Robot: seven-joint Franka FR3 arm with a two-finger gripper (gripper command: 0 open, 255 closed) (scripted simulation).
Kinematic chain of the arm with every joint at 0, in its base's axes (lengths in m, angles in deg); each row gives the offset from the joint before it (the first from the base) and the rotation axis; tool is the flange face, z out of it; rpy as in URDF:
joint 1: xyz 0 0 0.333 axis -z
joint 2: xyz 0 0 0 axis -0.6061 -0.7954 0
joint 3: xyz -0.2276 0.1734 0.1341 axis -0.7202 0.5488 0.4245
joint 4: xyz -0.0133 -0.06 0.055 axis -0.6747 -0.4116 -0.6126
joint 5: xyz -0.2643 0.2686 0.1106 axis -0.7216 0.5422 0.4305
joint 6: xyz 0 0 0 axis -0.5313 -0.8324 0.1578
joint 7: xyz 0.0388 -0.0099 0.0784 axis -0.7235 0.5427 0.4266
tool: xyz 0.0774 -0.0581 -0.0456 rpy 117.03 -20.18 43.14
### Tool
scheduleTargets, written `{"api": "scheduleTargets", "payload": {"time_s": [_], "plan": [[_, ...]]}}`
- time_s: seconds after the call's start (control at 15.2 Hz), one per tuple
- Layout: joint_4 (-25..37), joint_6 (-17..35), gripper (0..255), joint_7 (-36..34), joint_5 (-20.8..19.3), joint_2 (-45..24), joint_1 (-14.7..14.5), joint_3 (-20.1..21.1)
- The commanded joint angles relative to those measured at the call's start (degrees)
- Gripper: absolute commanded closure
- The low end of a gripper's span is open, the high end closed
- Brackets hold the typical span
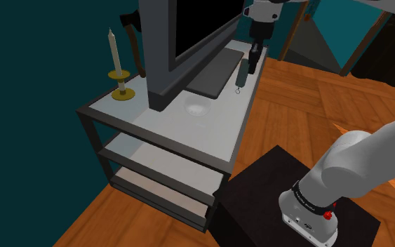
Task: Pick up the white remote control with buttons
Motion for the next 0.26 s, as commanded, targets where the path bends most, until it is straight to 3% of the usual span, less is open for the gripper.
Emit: {"api": "scheduleTargets", "payload": {"time_s": [0.0, 0.2], "plan": [[1.6, -1.5, 255, 0.0, 0.0, -0.2, 0.0, 0.1], [2.7, -2.4, 255, 0.0, 0.1, -0.3, 0.0, 0.1]]}}
